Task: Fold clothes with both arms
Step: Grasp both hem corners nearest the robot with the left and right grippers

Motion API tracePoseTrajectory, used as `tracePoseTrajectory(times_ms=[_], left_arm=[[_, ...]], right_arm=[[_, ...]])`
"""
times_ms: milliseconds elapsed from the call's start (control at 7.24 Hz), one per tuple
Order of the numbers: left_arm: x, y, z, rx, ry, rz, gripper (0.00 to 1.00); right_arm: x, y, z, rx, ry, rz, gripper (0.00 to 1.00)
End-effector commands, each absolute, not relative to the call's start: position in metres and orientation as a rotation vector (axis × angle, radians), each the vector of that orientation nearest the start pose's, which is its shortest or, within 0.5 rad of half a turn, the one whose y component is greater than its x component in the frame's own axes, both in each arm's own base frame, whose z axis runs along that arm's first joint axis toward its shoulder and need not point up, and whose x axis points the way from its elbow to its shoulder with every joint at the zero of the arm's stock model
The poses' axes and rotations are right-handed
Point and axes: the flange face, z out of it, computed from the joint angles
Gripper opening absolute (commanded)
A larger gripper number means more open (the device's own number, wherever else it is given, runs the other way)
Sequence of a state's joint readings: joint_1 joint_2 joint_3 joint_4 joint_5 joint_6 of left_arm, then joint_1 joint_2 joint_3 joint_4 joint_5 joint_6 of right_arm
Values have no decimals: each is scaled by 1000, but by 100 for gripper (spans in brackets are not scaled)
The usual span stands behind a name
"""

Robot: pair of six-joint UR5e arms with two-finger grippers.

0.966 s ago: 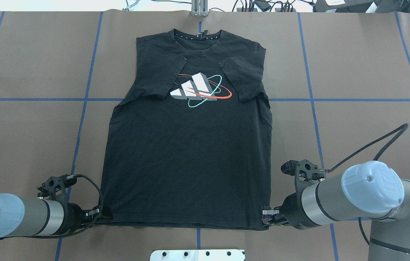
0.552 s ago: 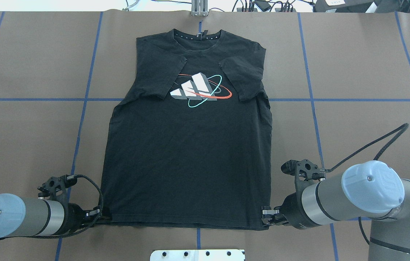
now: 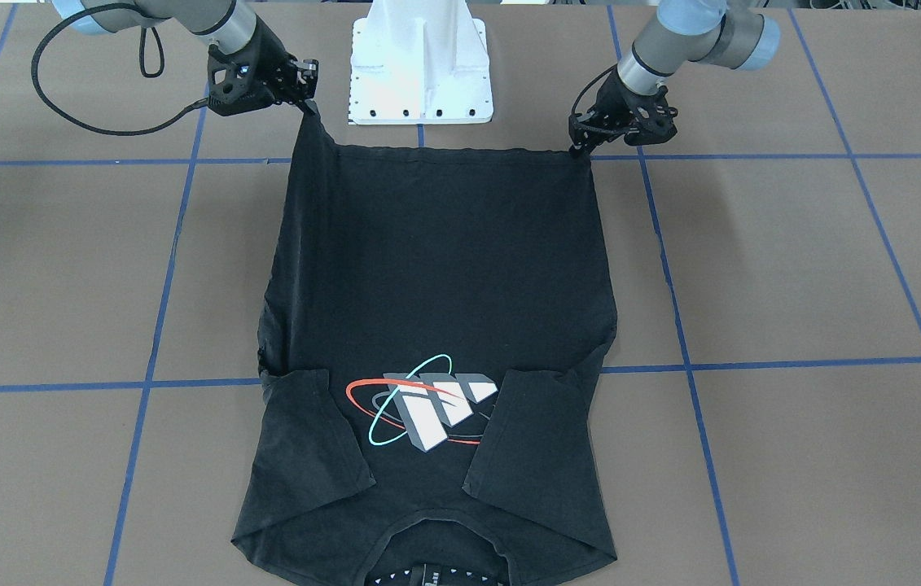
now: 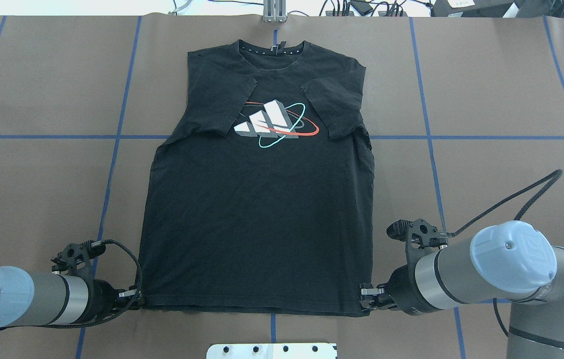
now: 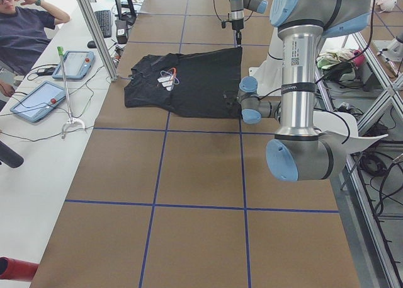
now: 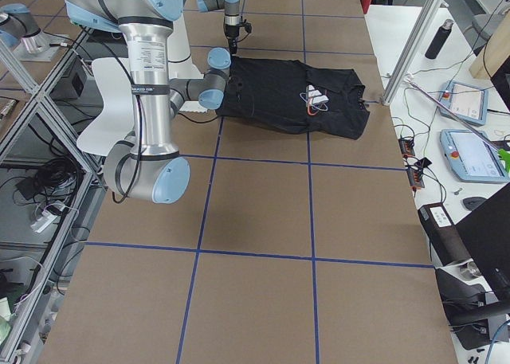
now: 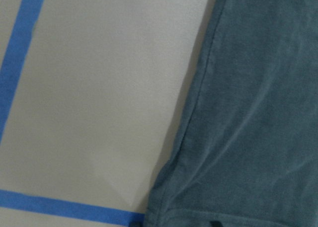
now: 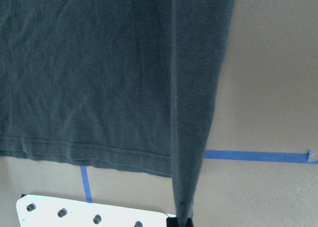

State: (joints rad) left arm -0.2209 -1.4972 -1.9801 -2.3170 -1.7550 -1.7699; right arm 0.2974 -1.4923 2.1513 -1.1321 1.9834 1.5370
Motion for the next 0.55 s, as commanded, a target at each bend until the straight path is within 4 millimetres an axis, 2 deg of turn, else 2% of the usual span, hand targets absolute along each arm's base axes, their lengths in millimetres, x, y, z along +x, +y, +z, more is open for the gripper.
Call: tracePoseTrajectory(times_ms=[0,138,414], left_arm=[[427,-217,398,-155,1117,-285,0],[419,-217,391,-152,1131,-286,0],[409,-214,368,-157,1166,-274,0]], right_arm=[[-422,-226,298,-188,-1127,3,0],[-421,-226,298,-193,-1128,1,0],[-405,-219,286,-247,-1153,-36,0]])
